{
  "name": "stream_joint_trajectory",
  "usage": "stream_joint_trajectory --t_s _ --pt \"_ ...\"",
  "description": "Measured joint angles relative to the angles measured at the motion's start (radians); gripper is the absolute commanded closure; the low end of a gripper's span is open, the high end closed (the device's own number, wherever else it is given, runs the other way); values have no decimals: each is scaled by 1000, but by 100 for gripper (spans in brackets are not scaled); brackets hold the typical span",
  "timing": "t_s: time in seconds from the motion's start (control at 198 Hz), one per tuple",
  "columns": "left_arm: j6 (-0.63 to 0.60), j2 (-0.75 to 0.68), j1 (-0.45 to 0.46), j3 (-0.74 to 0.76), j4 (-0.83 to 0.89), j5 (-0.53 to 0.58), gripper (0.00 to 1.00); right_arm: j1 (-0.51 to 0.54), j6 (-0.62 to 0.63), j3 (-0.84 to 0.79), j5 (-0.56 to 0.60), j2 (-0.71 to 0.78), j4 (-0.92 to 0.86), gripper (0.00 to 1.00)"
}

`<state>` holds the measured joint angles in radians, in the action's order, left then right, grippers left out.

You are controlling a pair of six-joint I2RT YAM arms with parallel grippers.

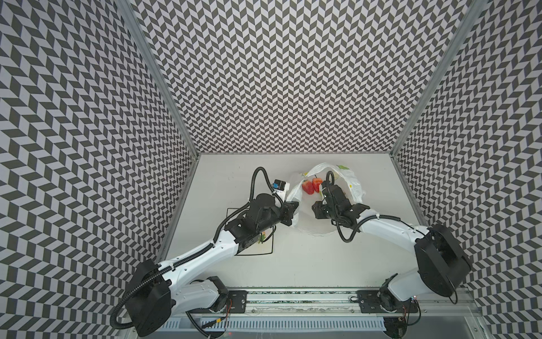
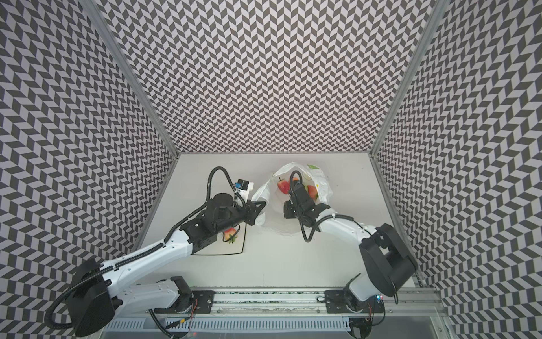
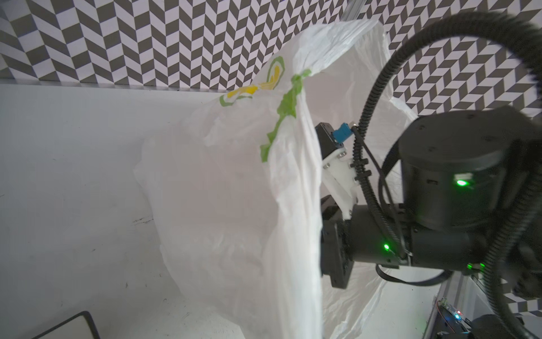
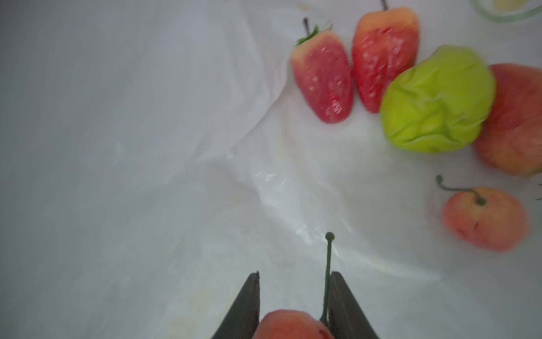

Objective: Take the fake fruits out of the plastic bag
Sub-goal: 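Grasp a small peach with the right gripper and lift it, then carry the peach to the black square while the left gripper releases the bag and rises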

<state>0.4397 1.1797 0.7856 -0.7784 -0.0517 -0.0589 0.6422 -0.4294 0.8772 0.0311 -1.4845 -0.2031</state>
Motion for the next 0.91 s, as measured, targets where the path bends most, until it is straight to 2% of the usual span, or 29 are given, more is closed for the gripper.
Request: stream_joint_trajectory --t_s 0.121,0.197,0.312,0.454,0.544,0.721,0.907 --pt "0 10 0 -3 0 31 100 43 47 -38 -68 81 -9 65" --pt "0 12 0 -6 0 49 94 67 75 -54 -97 138 -17 65" --pt "6 12 0 -6 1 66 73 93 108 -64 -126 225 -44 65" --pt "7 -16 0 -5 17 84 42 113 138 -66 -144 330 -81 65" --pt "16 -75 -1 -5 28 97 30 132 160 -64 -149 393 -101 65" --pt "26 -214 -1 -13 77 151 24 237 215 -31 -155 434 -144 65" --pt "103 -311 -46 -106 216 338 25 431 287 -11 -134 422 -113 64"
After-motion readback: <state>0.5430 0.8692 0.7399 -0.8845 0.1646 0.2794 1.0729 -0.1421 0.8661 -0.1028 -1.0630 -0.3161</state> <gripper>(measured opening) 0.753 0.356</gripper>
